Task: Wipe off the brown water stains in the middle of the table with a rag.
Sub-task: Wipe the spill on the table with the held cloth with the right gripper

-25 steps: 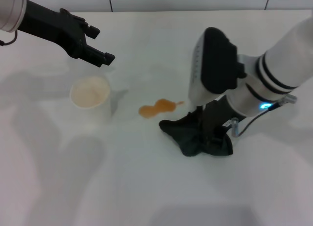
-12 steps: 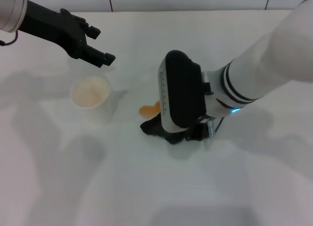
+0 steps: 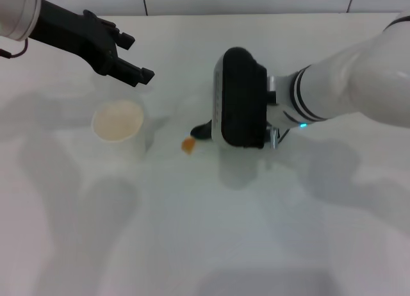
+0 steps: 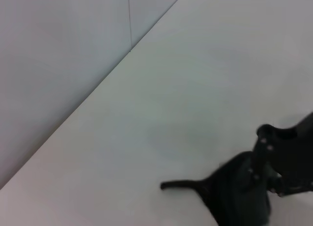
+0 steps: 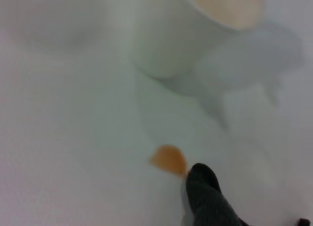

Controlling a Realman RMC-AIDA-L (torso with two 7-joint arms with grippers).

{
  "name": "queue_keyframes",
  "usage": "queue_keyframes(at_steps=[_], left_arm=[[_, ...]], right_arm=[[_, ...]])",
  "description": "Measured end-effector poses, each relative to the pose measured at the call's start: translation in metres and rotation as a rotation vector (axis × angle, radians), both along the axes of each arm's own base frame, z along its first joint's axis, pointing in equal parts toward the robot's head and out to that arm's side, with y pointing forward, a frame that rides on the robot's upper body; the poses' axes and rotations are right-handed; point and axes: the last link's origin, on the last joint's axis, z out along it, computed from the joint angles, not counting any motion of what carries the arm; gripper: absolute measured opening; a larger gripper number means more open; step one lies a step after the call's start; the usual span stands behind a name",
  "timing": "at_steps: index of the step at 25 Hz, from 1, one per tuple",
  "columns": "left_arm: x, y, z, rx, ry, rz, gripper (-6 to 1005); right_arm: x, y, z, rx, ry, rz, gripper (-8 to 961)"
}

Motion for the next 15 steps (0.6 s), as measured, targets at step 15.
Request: queue_keyframes(at_steps=[15], left_arm=[[0.003,0.004,0.0,0.013,0.007,-0.005,863]], right_arm=[[-0.007,-0.009,-0.013,-0.026,-0.025,0.06,108]])
